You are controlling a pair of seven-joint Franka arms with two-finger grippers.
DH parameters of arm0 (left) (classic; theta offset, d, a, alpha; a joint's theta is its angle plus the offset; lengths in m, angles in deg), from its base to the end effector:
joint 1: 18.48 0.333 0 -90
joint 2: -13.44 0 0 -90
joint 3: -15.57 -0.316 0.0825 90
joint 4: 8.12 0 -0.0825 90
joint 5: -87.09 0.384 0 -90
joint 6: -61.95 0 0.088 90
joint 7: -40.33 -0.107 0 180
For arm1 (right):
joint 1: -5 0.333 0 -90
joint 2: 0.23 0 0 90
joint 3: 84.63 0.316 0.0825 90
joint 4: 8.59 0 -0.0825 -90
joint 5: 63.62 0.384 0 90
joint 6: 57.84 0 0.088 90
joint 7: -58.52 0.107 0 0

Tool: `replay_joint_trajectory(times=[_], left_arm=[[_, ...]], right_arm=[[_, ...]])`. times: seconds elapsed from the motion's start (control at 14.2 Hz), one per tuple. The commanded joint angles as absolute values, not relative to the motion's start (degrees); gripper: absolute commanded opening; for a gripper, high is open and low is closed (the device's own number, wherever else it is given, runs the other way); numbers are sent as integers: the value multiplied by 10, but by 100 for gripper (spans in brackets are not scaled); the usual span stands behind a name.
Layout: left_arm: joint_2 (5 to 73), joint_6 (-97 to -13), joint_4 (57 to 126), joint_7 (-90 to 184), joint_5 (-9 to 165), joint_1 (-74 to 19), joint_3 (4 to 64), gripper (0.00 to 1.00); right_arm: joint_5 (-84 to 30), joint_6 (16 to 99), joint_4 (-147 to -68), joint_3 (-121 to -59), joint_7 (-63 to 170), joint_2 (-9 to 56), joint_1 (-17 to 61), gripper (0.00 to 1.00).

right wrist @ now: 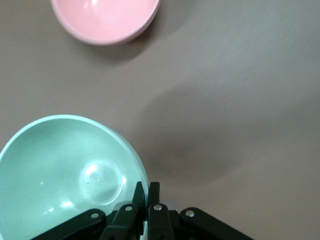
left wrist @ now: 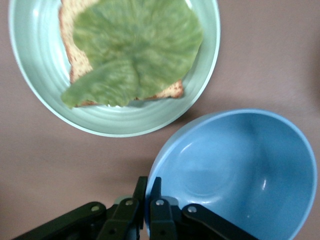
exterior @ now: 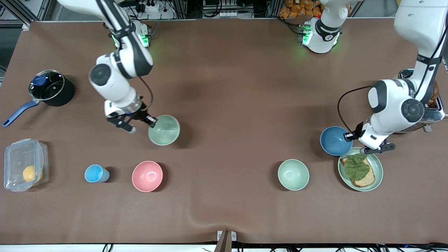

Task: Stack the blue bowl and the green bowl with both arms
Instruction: 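Carry both held bowls toward each other at the table middle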

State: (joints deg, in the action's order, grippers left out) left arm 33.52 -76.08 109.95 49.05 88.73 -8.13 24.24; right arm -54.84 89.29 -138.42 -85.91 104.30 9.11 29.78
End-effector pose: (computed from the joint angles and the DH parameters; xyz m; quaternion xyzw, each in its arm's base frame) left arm 0.5914 0.0194 0.2656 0.9963 0.0846 0.0001 0.0163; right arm 0.5035 0.2163 0.3009 -0.9642 0.2520 -0.0320 0.0757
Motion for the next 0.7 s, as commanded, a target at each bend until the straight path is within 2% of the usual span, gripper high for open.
replay_joint_trajectory(times=[0.0, 0.28, 0.49, 0.63], left_arm=[[298, -747, 1107, 500, 864, -80, 259, 0], [286, -746, 1099, 501, 822, -80, 271, 0], [285, -743, 1093, 533, 801, -81, 296, 0], [273, -719, 1090, 565, 800, -85, 301, 0]], right_arm=[[-538, 889, -1373, -864, 1124, 94, 356, 0], [-538, 902, -1365, -864, 1206, 121, 420, 0], [-539, 990, -1365, -865, 1293, 170, 499, 0], [-542, 1017, -1359, -865, 1334, 188, 525, 0]])
